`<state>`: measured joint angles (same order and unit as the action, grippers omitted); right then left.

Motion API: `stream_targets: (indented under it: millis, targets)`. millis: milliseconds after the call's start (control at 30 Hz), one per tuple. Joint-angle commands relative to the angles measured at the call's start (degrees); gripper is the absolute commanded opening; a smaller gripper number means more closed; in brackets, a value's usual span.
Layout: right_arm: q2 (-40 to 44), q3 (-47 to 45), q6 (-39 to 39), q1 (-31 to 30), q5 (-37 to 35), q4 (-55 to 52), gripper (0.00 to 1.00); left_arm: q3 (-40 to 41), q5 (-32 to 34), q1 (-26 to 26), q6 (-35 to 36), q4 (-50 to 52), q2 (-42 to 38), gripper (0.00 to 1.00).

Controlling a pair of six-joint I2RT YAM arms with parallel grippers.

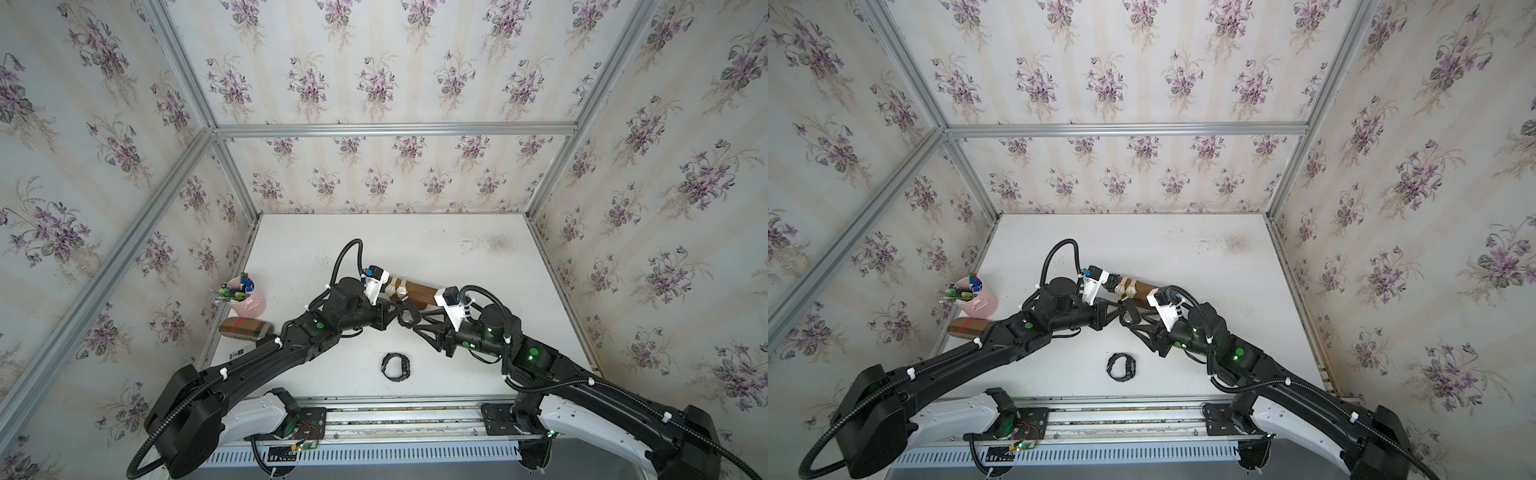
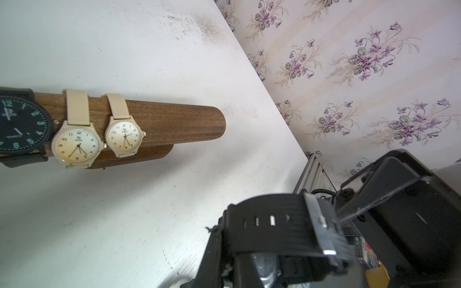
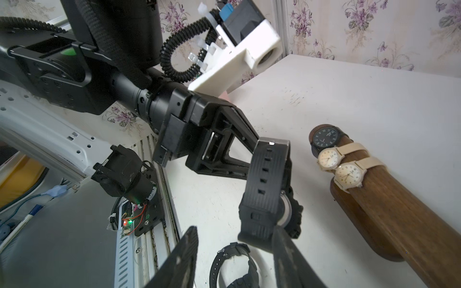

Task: Place watch on stand
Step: Pick up the watch at the center of the board.

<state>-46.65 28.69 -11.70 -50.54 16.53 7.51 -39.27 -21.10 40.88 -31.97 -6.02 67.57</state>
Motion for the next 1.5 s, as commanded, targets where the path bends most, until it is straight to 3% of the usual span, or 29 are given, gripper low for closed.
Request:
stream_targets:
  millis: [0, 200, 433, 767, 867, 1067, 1200, 1267, 1467]
  targets:
    - [-1.45, 1.0, 2.47, -0.26, 4.31, 3.36, 0.43, -0.5, -4.94, 0.08, 0.37, -3.92, 0.62, 0.01]
    - [-3.42, 1.65, 2.96, -0.25, 3.73, 2.89, 0.33, -1.01, -8.21, 0.09, 0.49, -4.83, 1.4, 0.01]
    - [-2.3, 1.1, 3.27, -0.26, -0.11, 1.85, 0.36, -0.81, -9.9, 0.09, 2.69, -3.38, -0.17, 0.01]
    - [-0.66, -0.22, 3.61, -1.45, 7.41, 3.92, 0.32, -1.23, -11.22, -0.28, 4.37, -1.71, -1.57, 0.02]
    - [-1.73, 0.22, 3.88, -2.08, 7.05, 3.41, 0.24, -1.42, -11.3, -0.32, 4.24, -2.26, -1.31, 0.02]
    - [-2.26, 0.93, 1.65, -2.08, 3.74, 4.48, 0.0, -2.3, -9.64, -0.06, 6.76, 0.96, -0.56, 0.04]
    - [-3.93, 1.94, -2.16, -2.02, 2.71, 5.96, 0.0, -4.3, -4.52, 1.83, 12.49, 8.03, 0.1, 0.2]
    - [-5.19, 2.84, -4.0, -1.72, 4.08, 6.24, 0.0, -4.68, -0.53, 2.92, 15.46, 10.77, -0.3, 0.43]
    - [-8.95, 5.57, -7.94, 0.23, 12.81, 5.57, 0.0, 0.4, 6.8, 3.5, 20.78, 6.35, -5.91, 0.65]
